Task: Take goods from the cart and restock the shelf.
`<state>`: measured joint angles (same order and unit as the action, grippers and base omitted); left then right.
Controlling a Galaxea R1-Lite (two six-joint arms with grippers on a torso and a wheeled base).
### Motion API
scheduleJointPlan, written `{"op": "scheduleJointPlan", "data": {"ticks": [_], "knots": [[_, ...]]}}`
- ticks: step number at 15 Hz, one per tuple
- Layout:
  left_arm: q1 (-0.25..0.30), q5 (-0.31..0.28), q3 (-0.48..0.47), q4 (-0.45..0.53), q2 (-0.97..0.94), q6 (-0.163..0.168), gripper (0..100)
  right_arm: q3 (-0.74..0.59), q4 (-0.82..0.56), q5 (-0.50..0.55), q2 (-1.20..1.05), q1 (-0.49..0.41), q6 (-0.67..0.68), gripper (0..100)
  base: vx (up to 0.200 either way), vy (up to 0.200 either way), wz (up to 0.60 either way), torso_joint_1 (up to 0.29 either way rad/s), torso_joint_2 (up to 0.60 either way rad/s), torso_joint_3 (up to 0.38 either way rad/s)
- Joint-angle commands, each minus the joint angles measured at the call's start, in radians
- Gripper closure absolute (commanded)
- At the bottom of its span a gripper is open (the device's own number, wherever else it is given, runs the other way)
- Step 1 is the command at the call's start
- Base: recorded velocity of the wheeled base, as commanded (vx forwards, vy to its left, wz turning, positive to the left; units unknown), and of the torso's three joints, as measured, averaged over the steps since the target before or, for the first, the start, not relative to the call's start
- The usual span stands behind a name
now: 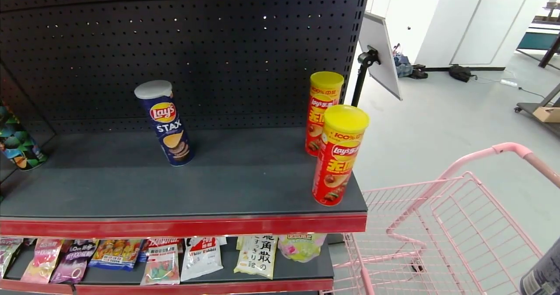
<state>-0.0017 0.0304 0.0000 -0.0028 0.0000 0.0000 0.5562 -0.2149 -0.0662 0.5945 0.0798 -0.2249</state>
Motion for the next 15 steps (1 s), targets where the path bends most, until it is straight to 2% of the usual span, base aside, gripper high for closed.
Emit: {"op": "scheduleJointPlan", "data": {"ticks": [1,5,8,11,15], "knots": [[0.0,0.0,0.0,0.0,0.0,0.0,0,-0.067,0.0,-0.003,-0.107,0.005,0.018,100,0.0,0.0,0.0,0.0,0.0,0.0],[0.0,-0.001,0.0,0.0,0.0,0.0,0,-0.139,-0.003,0.002,-0.225,0.002,0.022,100,0.0,0.2,0.0,0.006,0.0,0.001],[0.0,0.0,0.0,0.0,0.0,0.0,0,-0.131,0.0,-0.027,-0.239,0.005,0.096,100,0.0,0.2,0.0,0.004,0.0,0.001],[0.0,0.0,0.0,0.0,0.0,0.0,0,-0.142,-0.008,-0.03,-0.298,0.005,0.107,100,0.0,0.2,0.0,0.005,0.0,0.001],[0.0,0.0,0.0,0.0,0.0,0.0,0,-0.191,-0.008,-0.083,-0.372,0.009,0.108,100,0.0,0.2,0.0,0.002,0.0,0.0]]}}
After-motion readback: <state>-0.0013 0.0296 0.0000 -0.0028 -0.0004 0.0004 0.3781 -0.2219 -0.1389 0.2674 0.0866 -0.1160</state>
